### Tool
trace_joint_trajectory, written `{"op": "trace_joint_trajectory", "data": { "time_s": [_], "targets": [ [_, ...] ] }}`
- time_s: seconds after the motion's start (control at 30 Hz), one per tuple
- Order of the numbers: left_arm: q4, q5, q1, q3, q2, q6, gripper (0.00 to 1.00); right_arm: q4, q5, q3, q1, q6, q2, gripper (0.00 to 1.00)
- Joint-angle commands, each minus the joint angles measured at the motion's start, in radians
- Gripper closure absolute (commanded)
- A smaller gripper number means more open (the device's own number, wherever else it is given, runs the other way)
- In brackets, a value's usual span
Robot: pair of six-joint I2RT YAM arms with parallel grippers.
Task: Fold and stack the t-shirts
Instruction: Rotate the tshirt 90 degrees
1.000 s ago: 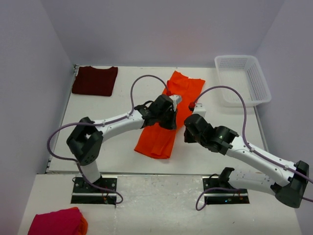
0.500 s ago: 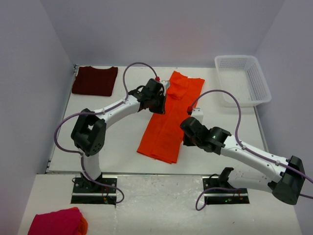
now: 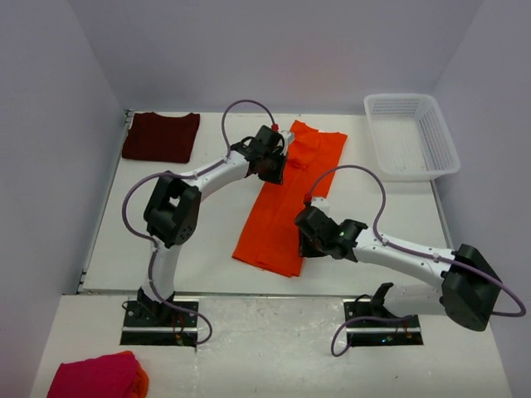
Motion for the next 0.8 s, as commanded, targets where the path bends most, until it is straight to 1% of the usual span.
{"op": "trace_joint_trajectory", "data": {
  "time_s": [0.0, 0.1, 0.13, 0.17, 0.2, 0.3, 0.33, 0.37, 0.4, 0.5, 0.6, 0.63, 0.67, 0.7, 0.77],
  "targets": [
    [0.003, 0.005, 0.043, 0.101, 0.077, 0.054, 1.0, 0.09, -0.051, -0.045, 0.002, 0.027, 0.029, 0.64],
    [0.01, 0.1, 0.081, 0.173, 0.163, 0.064, 1.0, 0.048, -0.013, -0.031, 0.002, 0.035, 0.044, 0.64],
    [0.013, 0.137, 0.088, 0.187, 0.181, 0.067, 1.0, 0.012, 0.006, -0.028, 0.002, 0.059, 0.041, 0.66],
    [0.013, 0.149, 0.092, 0.218, 0.213, 0.071, 1.0, -0.005, 0.03, -0.02, 0.002, 0.07, 0.035, 0.69],
    [0.015, 0.16, 0.103, 0.227, 0.226, 0.077, 1.0, -0.021, 0.059, -0.019, 0.002, 0.076, 0.026, 0.76],
    [0.038, 0.234, 0.124, 0.264, 0.273, 0.077, 1.0, -0.036, 0.07, -0.022, 0.002, 0.081, -0.023, 0.88],
    [0.033, 0.257, 0.128, 0.275, 0.286, 0.076, 1.0, -0.045, 0.066, -0.02, 0.002, 0.08, -0.04, 0.96],
    [0.027, 0.258, 0.131, 0.305, 0.312, 0.073, 1.0, -0.053, 0.069, -0.011, 0.002, 0.08, -0.046, 0.99],
    [0.018, 0.258, 0.138, 0.316, 0.324, 0.067, 1.0, -0.064, 0.072, -0.005, 0.002, 0.081, -0.054, 1.0],
    [0.009, 0.269, 0.16, 0.331, 0.359, 0.045, 1.0, -0.103, 0.089, 0.029, 0.002, 0.087, -0.095, 1.0],
    [0.016, 0.274, 0.189, 0.298, 0.372, 0.01, 1.0, -0.131, 0.108, 0.047, 0.001, 0.086, -0.14, 1.0],
    [0.027, 0.281, 0.197, 0.252, 0.364, -0.005, 1.0, -0.134, 0.118, 0.055, 0.001, 0.084, -0.143, 0.87],
    [0.042, 0.287, 0.212, 0.224, 0.356, -0.013, 1.0, -0.134, 0.116, 0.056, 0.001, 0.083, -0.137, 0.8],
    [0.082, 0.29, 0.22, 0.157, 0.332, -0.021, 1.0, -0.134, 0.11, 0.059, -0.001, 0.081, -0.129, 0.76],
    [0.119, 0.287, 0.246, 0.092, 0.304, -0.034, 1.0, -0.124, 0.087, 0.056, -0.001, 0.081, -0.092, 0.69]
  ]
}}
